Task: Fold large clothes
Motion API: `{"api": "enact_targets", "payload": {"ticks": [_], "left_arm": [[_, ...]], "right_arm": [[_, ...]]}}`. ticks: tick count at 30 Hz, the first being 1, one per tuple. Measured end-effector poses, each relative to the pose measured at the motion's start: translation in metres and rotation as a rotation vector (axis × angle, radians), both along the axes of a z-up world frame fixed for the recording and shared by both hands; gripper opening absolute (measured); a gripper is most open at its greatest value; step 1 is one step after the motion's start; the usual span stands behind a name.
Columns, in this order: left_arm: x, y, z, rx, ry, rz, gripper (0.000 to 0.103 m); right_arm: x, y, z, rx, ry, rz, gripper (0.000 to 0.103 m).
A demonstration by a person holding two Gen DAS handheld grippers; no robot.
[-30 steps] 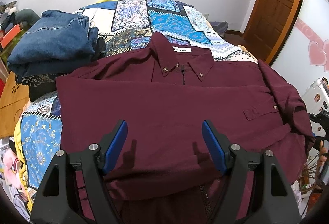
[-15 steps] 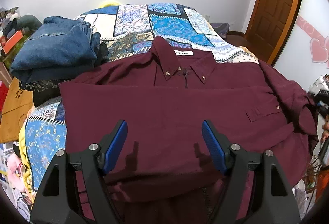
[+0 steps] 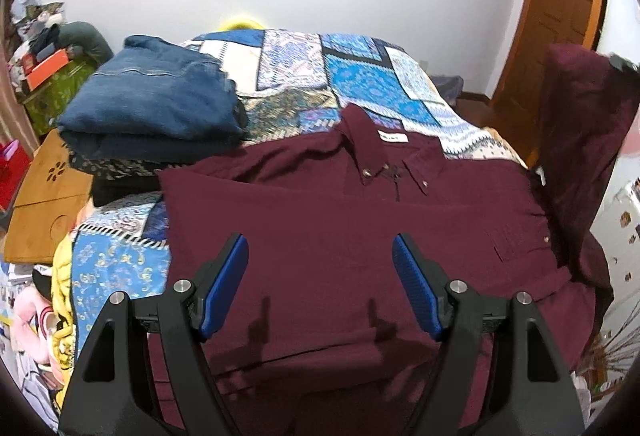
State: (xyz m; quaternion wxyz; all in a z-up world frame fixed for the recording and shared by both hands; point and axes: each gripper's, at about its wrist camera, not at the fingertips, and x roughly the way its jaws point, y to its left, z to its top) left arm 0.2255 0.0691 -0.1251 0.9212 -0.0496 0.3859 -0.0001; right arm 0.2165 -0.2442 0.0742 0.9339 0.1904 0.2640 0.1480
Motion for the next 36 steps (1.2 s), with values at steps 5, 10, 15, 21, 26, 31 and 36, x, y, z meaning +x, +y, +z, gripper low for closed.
{"api": "enact_targets", "payload": {"ticks": [5, 10, 15, 21, 26, 31, 36], "left_arm": [[-0.011, 0.023, 0.009, -0.009, -0.026, 0.05, 0.073], [-0.022, 0.046, 0.01, -0.012, -0.028, 0.103, 0.073], [-0.029, 0.064, 0.002, -0.023, -0.005, 0.142, 0.073], [-0.028, 0.068, -0.004, -0.013, 0.014, 0.152, 0.073], [-0.022, 0.054, 0.002, 0.01, 0.001, 0.125, 0.073], [-0.01, 0.023, 0.012, 0.057, -0.019, 0.048, 0.073], [0.004, -0.033, 0.016, 0.153, -0.039, -0.096, 0.074]], "right_arm": [[0.012, 0.094, -0.012, -0.027, 0.07, 0.283, 0.007], [0.016, 0.174, -0.069, -0.15, 0.21, 0.48, 0.007], [0.011, 0.209, -0.138, -0.271, 0.4, 0.592, 0.007], [0.003, 0.219, -0.171, -0.304, 0.586, 0.654, 0.016], [-0.014, 0.204, -0.154, -0.329, 0.584, 0.721, 0.028], [-0.019, 0.159, -0.118, -0.321, 0.468, 0.666, 0.034], [-0.023, 0.09, -0.091, -0.346, 0.315, 0.444, 0.047]]}}
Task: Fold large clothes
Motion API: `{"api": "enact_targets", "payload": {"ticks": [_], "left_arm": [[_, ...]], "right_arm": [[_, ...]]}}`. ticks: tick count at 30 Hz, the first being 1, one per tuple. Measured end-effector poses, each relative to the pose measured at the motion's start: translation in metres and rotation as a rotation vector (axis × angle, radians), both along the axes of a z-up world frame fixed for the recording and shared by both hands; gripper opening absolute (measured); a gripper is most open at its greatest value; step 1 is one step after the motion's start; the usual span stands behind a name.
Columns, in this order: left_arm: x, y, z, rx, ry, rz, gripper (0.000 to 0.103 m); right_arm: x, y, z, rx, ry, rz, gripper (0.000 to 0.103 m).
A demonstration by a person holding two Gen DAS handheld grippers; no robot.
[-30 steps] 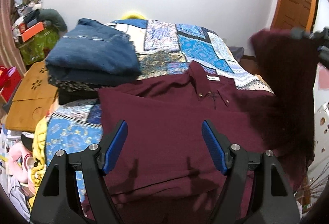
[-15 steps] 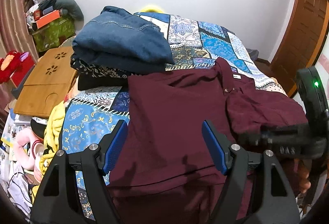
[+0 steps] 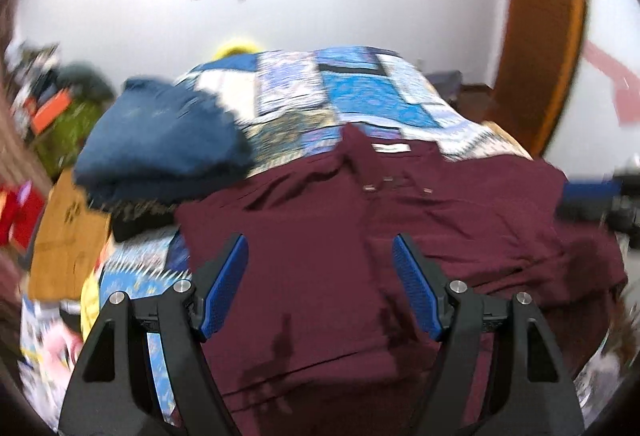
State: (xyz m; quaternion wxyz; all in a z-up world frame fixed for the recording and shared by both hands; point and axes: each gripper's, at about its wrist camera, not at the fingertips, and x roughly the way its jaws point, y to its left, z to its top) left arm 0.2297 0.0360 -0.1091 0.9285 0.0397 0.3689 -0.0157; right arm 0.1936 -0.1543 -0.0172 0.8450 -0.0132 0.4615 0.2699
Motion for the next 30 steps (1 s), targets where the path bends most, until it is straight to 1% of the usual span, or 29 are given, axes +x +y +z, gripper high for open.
{"api": "enact_targets", "payload": {"ticks": [1, 4, 6, 7, 10, 13, 16, 19, 23, 24, 26, 30], "left_arm": [[0.002, -0.009, -0.002, 0.017, 0.004, -0.025, 0.074], [0.011, -0.044, -0.014, 0.079, 0.039, -0.119, 0.074], [0.016, -0.064, -0.024, 0.111, 0.067, -0.179, 0.074], [0.018, -0.073, -0.031, 0.129, 0.088, -0.209, 0.074], [0.026, -0.095, -0.052, 0.177, 0.153, -0.272, 0.074], [0.028, -0.111, -0.066, 0.211, 0.196, -0.324, 0.074], [0.024, -0.123, -0.073, 0.233, 0.213, -0.369, 0.074], [0.018, -0.132, -0.076, 0.244, 0.222, -0.415, 0.074], [0.013, -0.143, -0.079, 0.308, 0.207, -0.442, 0.074], [0.015, -0.146, -0.08, 0.304, 0.216, -0.442, 0.074], [0.022, -0.148, -0.082, 0.27, 0.245, -0.445, 0.074], [0.04, -0.16, -0.087, 0.205, 0.295, -0.449, 0.074]], "right_arm": [[-0.001, -0.014, 0.002, -0.015, -0.029, -0.045, 0.047], [-0.001, -0.048, -0.001, -0.04, -0.058, -0.143, 0.048], [-0.002, -0.067, -0.005, -0.062, -0.06, -0.204, 0.048], [-0.003, -0.077, -0.012, -0.088, -0.06, -0.244, 0.048], [-0.006, -0.094, -0.03, -0.141, -0.04, -0.303, 0.048], [-0.009, -0.102, -0.049, -0.172, -0.007, -0.324, 0.048], [-0.015, -0.109, -0.064, -0.182, 0.016, -0.329, 0.048], [-0.022, -0.112, -0.071, -0.174, -0.006, -0.335, 0.049], [-0.031, -0.115, -0.071, -0.183, -0.035, -0.337, 0.054], [-0.032, -0.114, -0.071, -0.185, -0.042, -0.338, 0.055], [-0.033, -0.114, -0.075, -0.187, -0.052, -0.338, 0.059], [-0.033, -0.111, -0.077, -0.197, -0.064, -0.339, 0.061]]}}
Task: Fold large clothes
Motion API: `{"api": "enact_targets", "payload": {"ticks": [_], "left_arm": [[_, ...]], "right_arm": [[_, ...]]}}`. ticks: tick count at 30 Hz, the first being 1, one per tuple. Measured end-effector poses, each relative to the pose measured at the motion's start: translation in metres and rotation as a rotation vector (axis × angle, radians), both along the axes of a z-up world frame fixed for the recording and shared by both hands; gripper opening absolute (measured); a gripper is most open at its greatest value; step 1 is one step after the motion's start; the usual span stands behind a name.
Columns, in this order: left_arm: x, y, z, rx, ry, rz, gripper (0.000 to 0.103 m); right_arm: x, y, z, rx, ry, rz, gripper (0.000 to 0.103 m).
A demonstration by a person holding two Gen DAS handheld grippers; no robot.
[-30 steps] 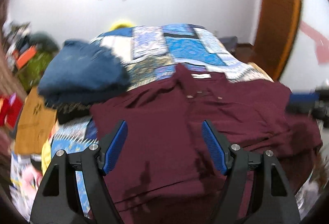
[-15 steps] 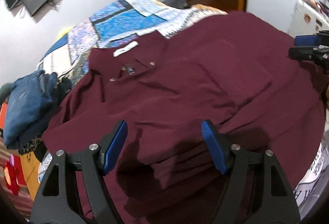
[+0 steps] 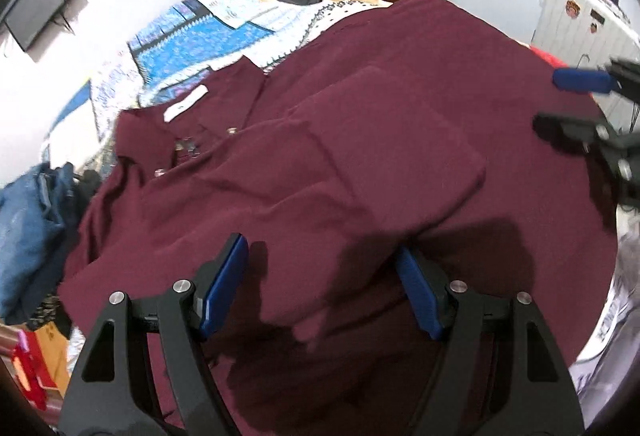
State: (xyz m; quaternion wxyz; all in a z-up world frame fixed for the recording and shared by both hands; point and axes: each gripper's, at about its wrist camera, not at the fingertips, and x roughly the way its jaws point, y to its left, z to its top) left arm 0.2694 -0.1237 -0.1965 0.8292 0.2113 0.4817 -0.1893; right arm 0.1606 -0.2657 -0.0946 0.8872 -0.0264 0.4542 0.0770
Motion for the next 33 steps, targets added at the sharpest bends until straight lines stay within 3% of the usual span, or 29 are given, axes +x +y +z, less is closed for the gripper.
{"api": "enact_targets", "payload": {"ticks": [5, 7, 9, 10, 12, 15, 20, 24, 28, 33], "left_arm": [[0.021, -0.007, -0.002, -0.076, 0.038, 0.03, 0.074], [0.028, -0.001, 0.0, -0.141, 0.058, 0.066, 0.067], [0.033, 0.007, 0.005, -0.214, 0.081, 0.084, 0.027], [0.035, 0.014, 0.01, -0.241, 0.079, 0.111, 0.019], [0.038, 0.027, 0.021, -0.275, 0.037, 0.161, 0.015], [0.037, 0.06, 0.051, -0.338, -0.052, 0.245, 0.013], [0.022, 0.134, 0.117, -0.382, -0.281, 0.415, 0.012], [0.006, 0.197, 0.151, -0.409, -0.384, 0.551, 0.01], [-0.012, 0.251, 0.155, -0.408, -0.413, 0.668, 0.01], [-0.019, 0.281, 0.118, -0.404, -0.336, 0.73, 0.01]], "right_arm": [[0.001, -0.005, 0.0, 0.033, 0.015, -0.009, 0.061], [0.001, -0.005, 0.0, 0.039, 0.02, -0.012, 0.061], [0.0, -0.004, 0.001, 0.035, 0.023, -0.01, 0.061], [0.001, -0.003, 0.001, 0.032, 0.025, -0.008, 0.061], [0.001, -0.002, 0.003, 0.029, 0.03, -0.007, 0.061], [0.004, -0.003, 0.009, 0.038, 0.03, -0.008, 0.061], [0.011, -0.009, 0.024, 0.061, -0.01, -0.033, 0.061], [0.02, -0.012, 0.03, 0.067, -0.029, -0.057, 0.061], [0.029, -0.011, 0.025, 0.075, -0.015, -0.075, 0.061], [0.034, -0.005, 0.011, 0.074, 0.032, -0.071, 0.061]]}}
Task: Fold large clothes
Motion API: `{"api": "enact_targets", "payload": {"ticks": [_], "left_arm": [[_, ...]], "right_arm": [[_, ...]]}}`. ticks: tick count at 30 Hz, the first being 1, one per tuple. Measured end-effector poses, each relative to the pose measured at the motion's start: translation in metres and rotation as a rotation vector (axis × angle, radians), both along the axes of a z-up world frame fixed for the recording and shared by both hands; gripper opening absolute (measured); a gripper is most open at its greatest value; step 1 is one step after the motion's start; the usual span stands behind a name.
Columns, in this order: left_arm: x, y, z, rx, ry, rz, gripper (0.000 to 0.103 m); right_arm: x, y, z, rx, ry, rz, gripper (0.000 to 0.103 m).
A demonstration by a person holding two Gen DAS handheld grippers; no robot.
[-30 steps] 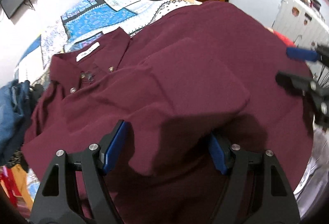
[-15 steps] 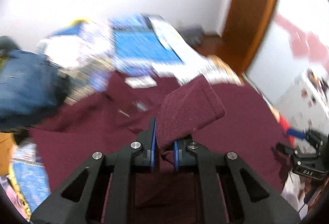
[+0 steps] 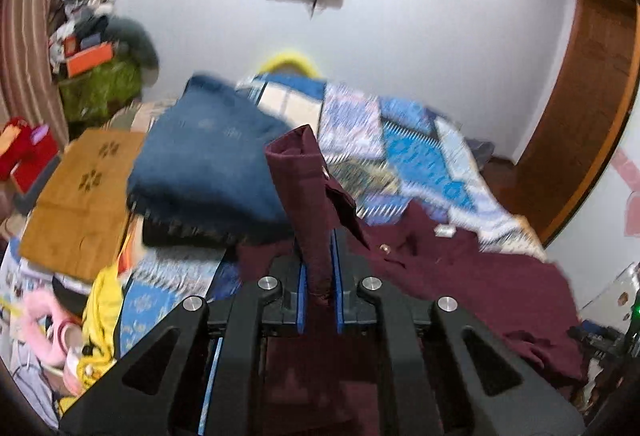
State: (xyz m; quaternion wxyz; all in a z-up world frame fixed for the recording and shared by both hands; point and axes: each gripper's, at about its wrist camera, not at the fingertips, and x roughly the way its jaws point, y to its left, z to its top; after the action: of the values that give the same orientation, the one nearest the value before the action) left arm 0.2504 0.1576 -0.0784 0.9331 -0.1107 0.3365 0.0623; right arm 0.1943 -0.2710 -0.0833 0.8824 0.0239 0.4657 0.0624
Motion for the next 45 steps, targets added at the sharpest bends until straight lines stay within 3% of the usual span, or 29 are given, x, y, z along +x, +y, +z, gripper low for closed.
{"api": "enact_targets", "payload": {"ticks": [7, 10, 15, 19, 25, 33, 40, 45], "left_arm": [[-0.014, 0.007, -0.082, 0.028, 0.218, 0.005, 0.013], [-0.023, 0.013, -0.11, 0.028, 0.291, 0.012, 0.022], [-0.034, 0.022, -0.14, 0.045, 0.353, 0.018, 0.052], [-0.042, 0.02, -0.157, 0.085, 0.41, -0.007, 0.058], [-0.053, 0.033, -0.15, 0.096, 0.424, 0.014, 0.059], [-0.082, 0.058, -0.125, 0.057, 0.377, 0.075, 0.06], [-0.118, 0.055, -0.146, -0.012, 0.428, 0.046, 0.06], [-0.138, 0.057, -0.162, -0.127, 0.45, 0.061, 0.06]], "right_arm": [[-0.005, 0.01, -0.012, -0.065, 0.025, 0.023, 0.061], [-0.007, 0.01, -0.01, -0.076, 0.026, 0.032, 0.061], [-0.008, 0.007, -0.01, -0.063, 0.033, 0.035, 0.061], [-0.01, 0.006, -0.009, -0.052, 0.04, 0.04, 0.061], [-0.017, 0.0, 0.0, -0.044, 0.041, 0.049, 0.061], [-0.035, -0.022, 0.021, -0.038, -0.006, 0.007, 0.061], [-0.057, -0.041, 0.006, -0.019, 0.048, -0.059, 0.061], [-0.074, -0.044, -0.005, 0.023, 0.085, -0.088, 0.061]]}}
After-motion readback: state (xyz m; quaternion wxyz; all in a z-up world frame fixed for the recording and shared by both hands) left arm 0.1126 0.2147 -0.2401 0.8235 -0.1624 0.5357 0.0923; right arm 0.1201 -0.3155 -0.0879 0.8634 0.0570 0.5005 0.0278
